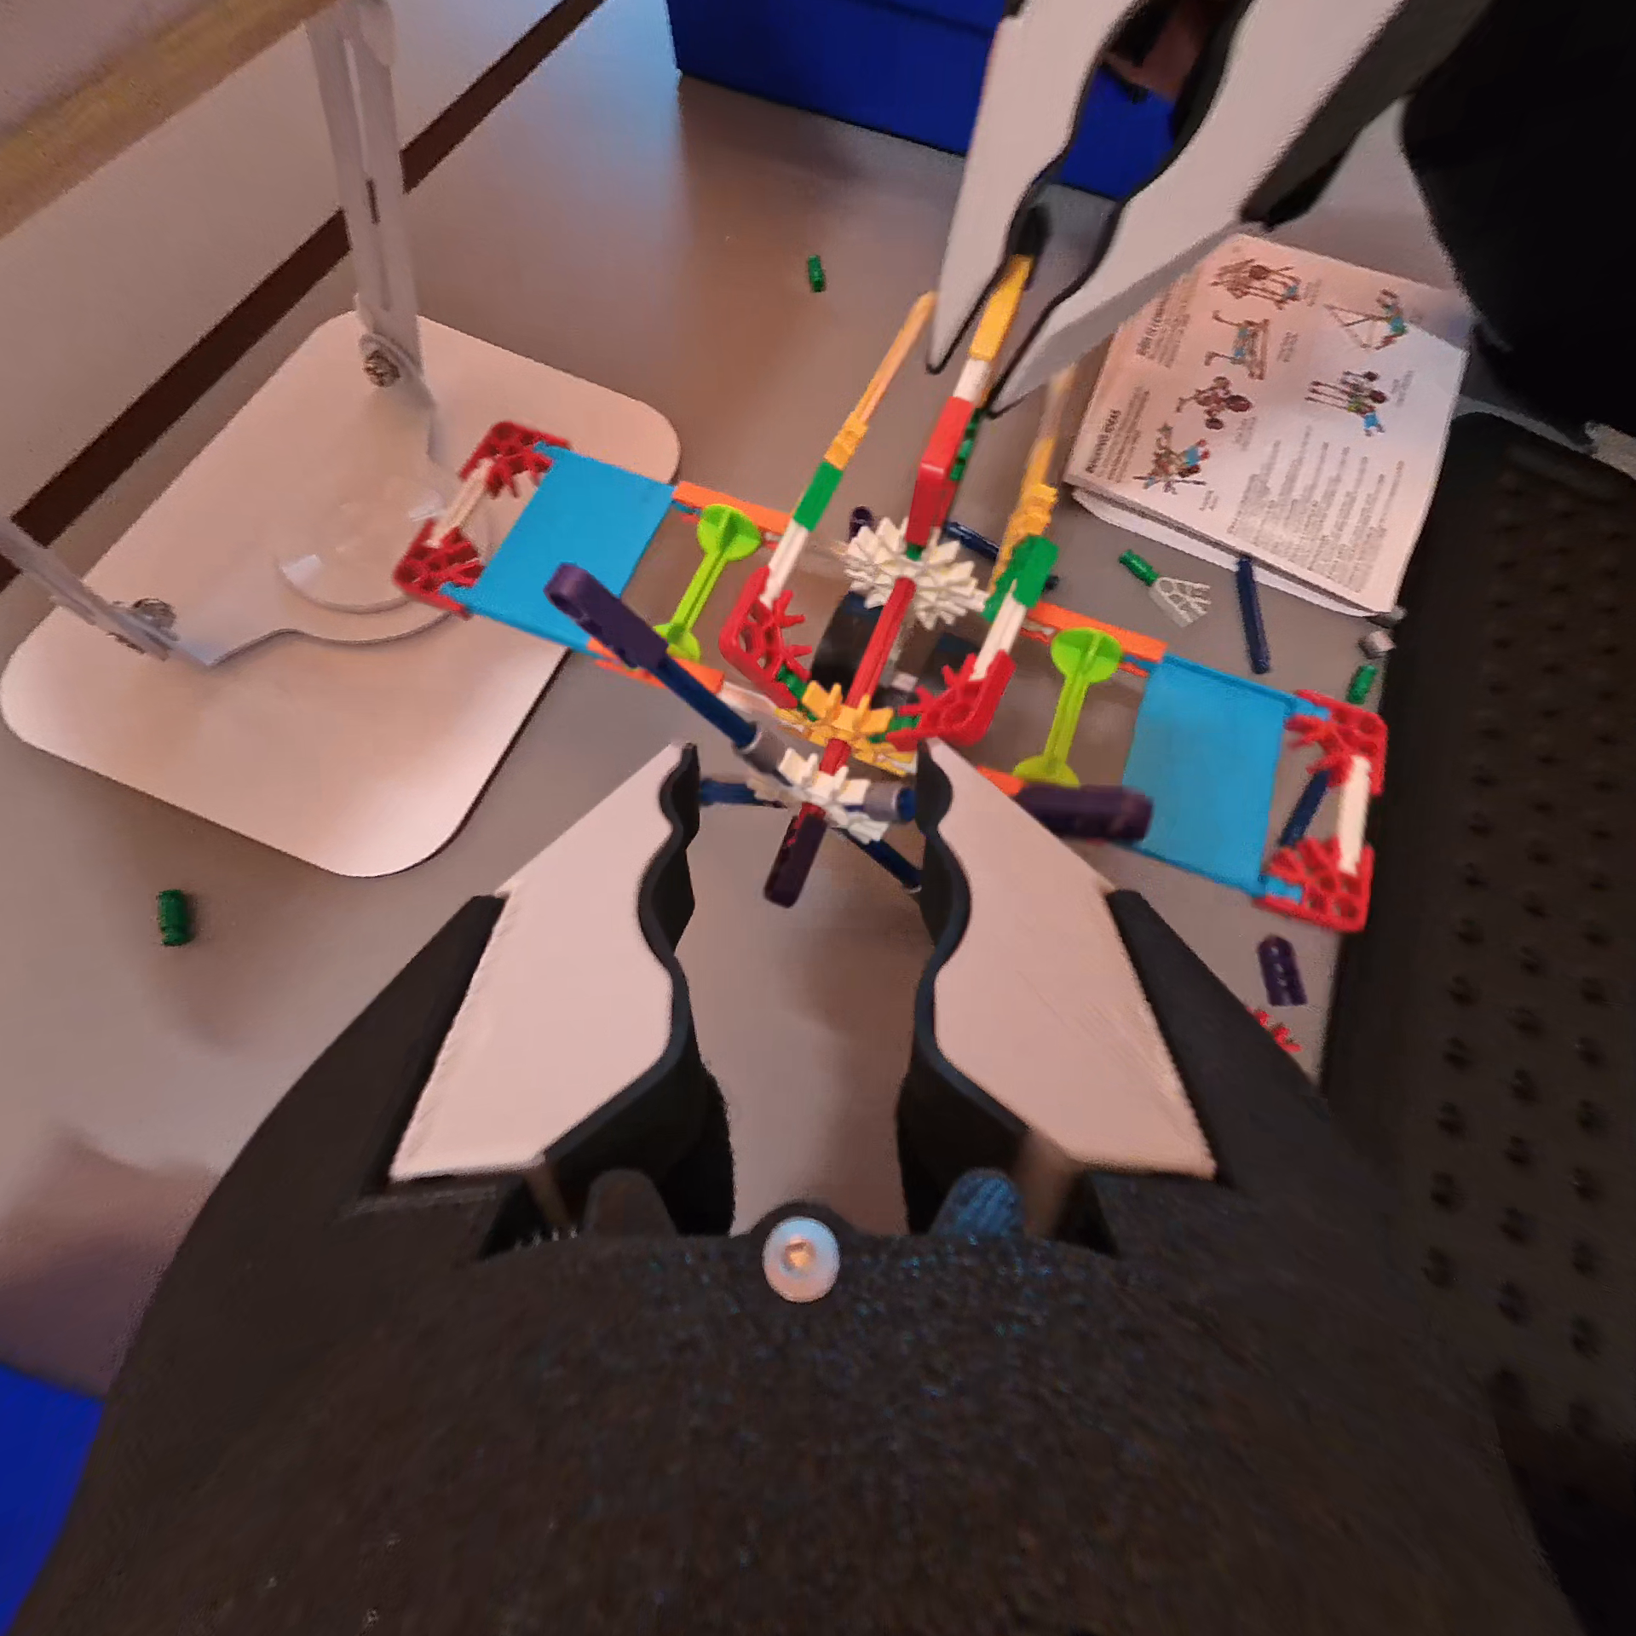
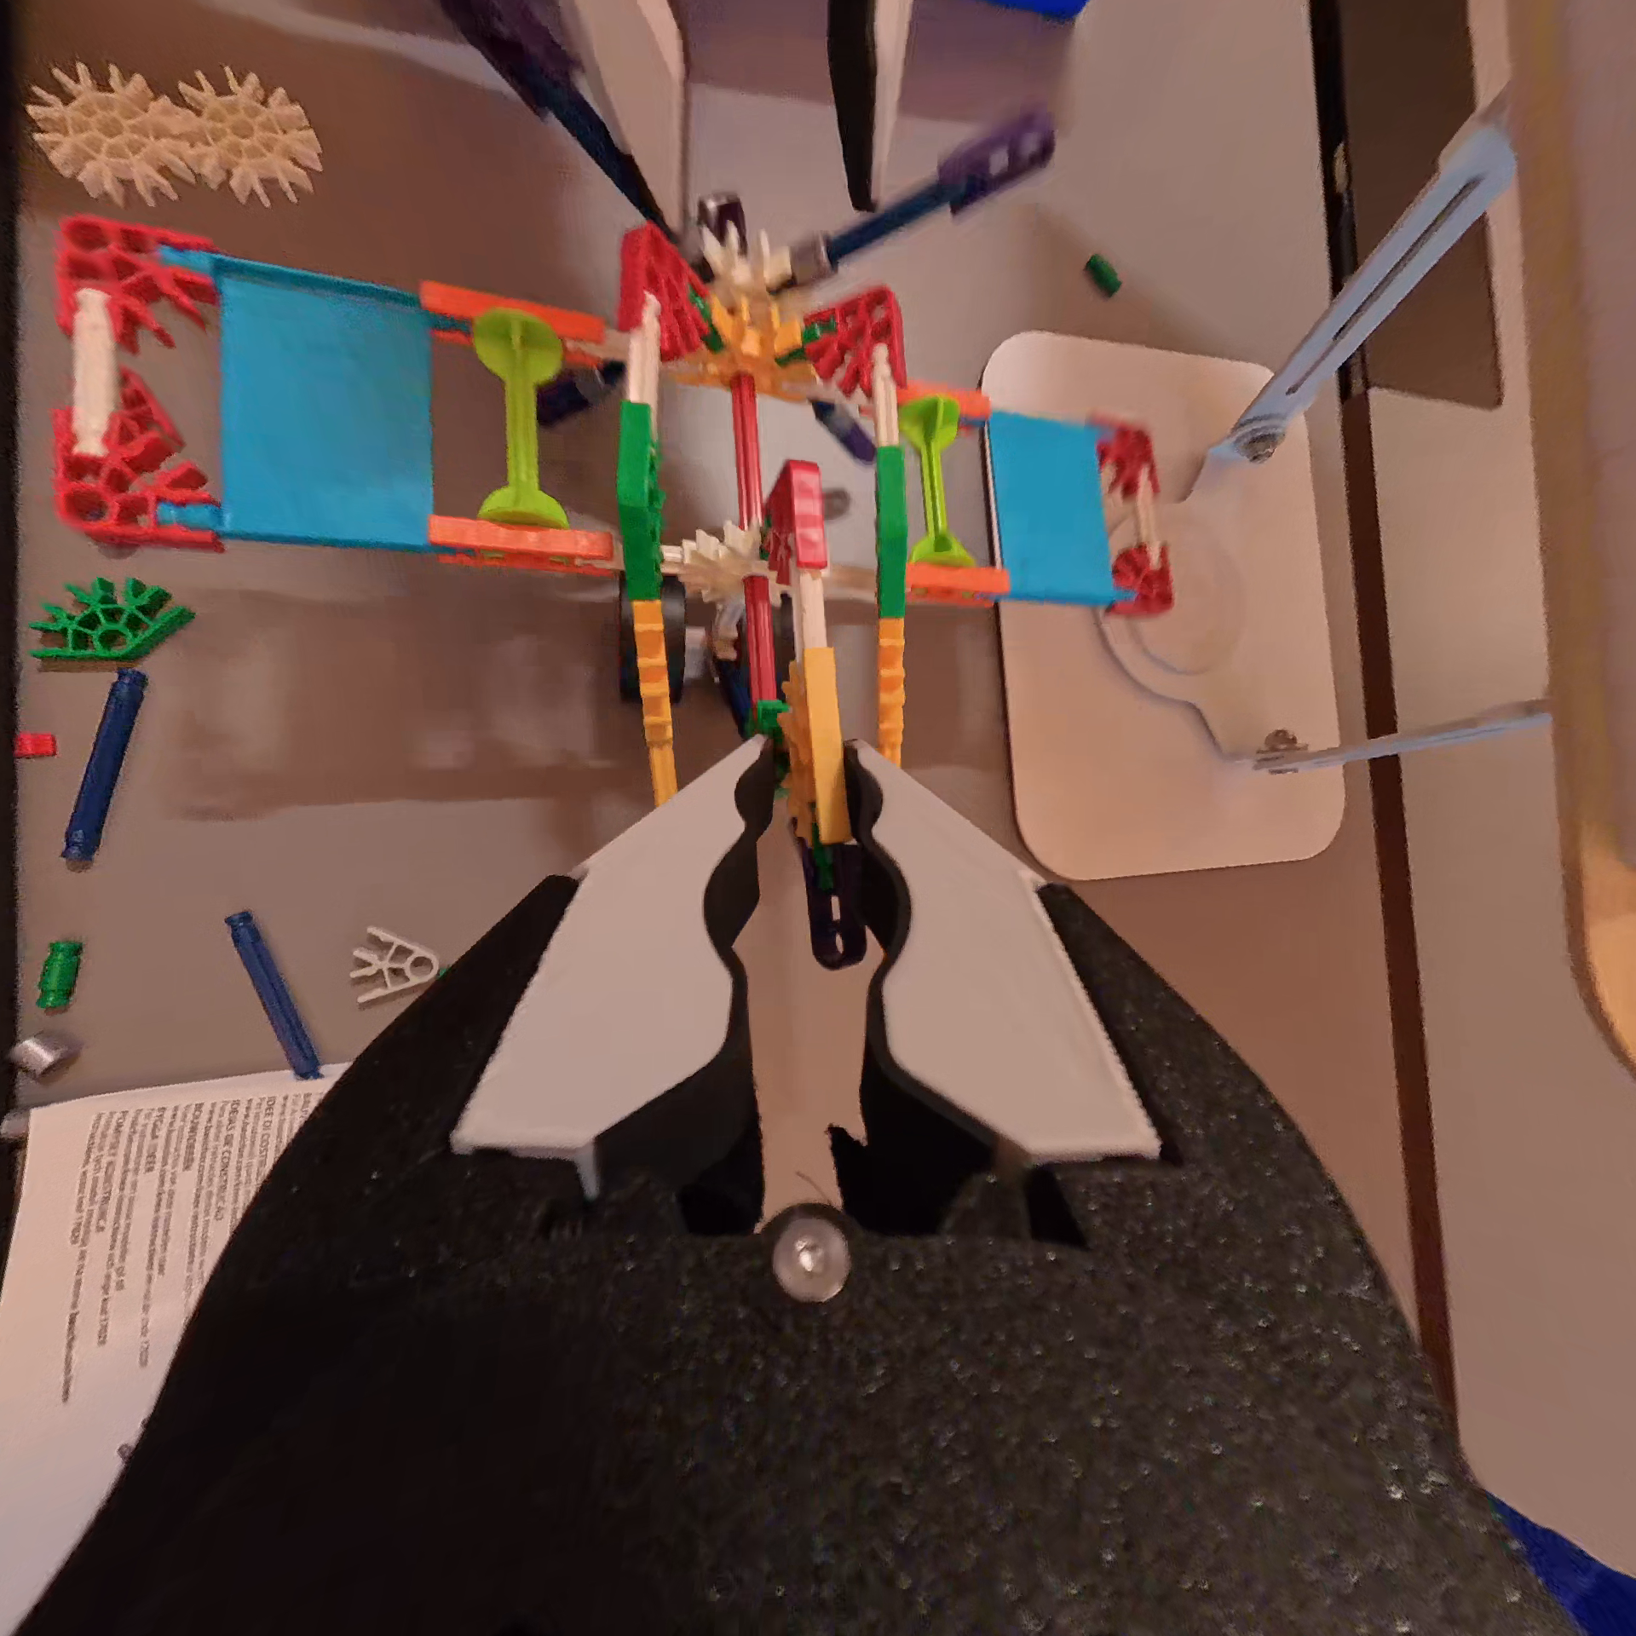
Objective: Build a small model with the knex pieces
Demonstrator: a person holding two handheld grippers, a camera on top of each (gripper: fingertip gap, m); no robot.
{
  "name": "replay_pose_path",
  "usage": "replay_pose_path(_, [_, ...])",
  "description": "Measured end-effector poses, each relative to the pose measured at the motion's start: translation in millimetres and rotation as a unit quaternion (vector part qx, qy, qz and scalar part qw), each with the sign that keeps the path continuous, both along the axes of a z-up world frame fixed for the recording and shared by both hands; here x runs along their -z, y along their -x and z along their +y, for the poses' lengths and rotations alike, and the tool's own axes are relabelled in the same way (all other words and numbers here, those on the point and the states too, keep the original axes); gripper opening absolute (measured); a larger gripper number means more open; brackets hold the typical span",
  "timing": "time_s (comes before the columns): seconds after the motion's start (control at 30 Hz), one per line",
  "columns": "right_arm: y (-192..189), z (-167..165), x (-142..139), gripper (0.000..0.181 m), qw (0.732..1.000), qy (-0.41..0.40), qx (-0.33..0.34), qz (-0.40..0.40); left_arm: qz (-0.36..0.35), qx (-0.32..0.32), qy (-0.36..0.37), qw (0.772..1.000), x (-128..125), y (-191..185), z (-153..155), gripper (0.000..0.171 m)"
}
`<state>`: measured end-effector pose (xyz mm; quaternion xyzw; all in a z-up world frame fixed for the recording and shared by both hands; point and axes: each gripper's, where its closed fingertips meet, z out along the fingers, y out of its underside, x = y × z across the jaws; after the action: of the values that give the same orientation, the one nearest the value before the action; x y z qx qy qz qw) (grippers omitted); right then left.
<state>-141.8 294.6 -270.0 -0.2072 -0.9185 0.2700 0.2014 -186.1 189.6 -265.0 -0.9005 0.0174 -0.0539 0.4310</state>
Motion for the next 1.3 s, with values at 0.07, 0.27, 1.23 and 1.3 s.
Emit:
replay_pose_path(0.07, [1, 6, 9, 0.015, 1.000, 0.000, 0.002, -0.015, -0.013, 0.011, -0.016, 1.000, -5, -4, -2, 0.051])
replay_pose_path(0.27, [6, 18, 36, 0.014, 0.999, -0.019, 0.009, -0.043, -0.044, 0.027, -0.050, 0.997, -18, -10, -8, 0.062])
replay_pose_path(1.23, [-29, -17, 19, 0.011, 0.996, -0.046, -0.060, -0.042, 0.024, 0.012, -0.009, 1.000, -7, -4, -3, 0.071])
replay_pose_path(1.3, [-29, -21, 18, 0.011, 0.996, -0.043, -0.063, -0.039, 0.031, -0.002, 0.000, 1.000, -4, 3, -5, 0.065])
